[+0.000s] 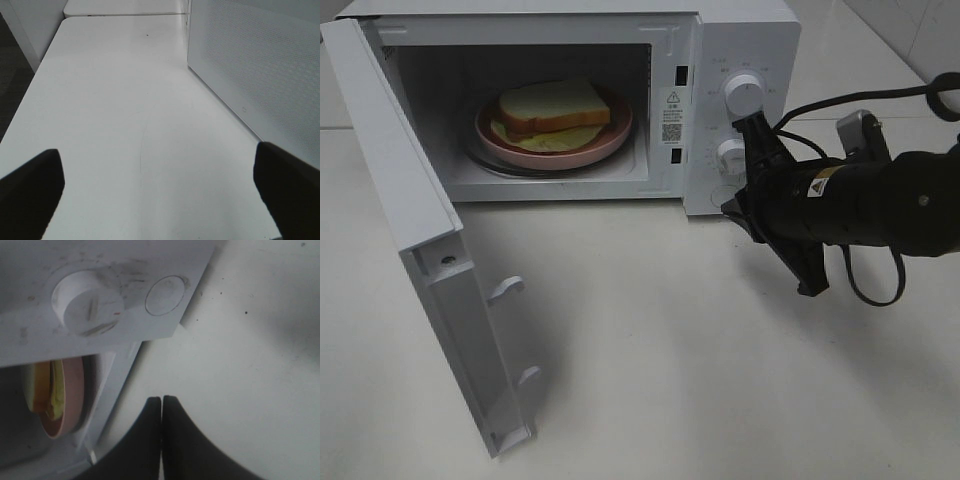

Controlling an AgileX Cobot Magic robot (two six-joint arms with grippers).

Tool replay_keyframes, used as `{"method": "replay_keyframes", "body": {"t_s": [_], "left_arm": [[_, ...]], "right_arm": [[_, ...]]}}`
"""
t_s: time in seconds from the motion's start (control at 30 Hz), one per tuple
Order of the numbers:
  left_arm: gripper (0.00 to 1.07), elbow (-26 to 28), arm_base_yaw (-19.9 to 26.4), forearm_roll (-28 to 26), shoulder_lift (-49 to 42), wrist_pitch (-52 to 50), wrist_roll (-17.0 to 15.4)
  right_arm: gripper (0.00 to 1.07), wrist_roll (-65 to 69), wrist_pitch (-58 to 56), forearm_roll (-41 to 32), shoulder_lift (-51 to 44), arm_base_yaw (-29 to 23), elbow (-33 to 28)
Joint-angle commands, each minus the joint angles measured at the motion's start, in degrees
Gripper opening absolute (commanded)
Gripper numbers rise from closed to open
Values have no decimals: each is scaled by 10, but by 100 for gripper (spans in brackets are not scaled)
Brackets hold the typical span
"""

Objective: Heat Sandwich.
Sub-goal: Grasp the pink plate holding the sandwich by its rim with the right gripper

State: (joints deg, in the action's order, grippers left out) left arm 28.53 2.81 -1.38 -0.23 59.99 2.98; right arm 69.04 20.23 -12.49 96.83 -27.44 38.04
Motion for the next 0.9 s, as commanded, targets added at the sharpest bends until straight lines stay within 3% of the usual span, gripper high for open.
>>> {"method": "replay_keyframes", "body": {"t_s": [0.03, 0.4, 0.67, 0.9], "left_arm": [[98, -2, 1, -4, -12, -6, -3], [98, -2, 1, -4, -12, -6, -3], [98, -2, 1, -4, -12, -6, -3], [98, -2, 1, -4, -12, -6, -3]], "right_arm": [[4, -63, -70, 36, -24, 0, 1], [6, -241, -226, 42, -81, 0, 8], [8, -431, -386, 44, -83, 0, 76], [9, -579, -461, 42, -83, 0, 115]]}}
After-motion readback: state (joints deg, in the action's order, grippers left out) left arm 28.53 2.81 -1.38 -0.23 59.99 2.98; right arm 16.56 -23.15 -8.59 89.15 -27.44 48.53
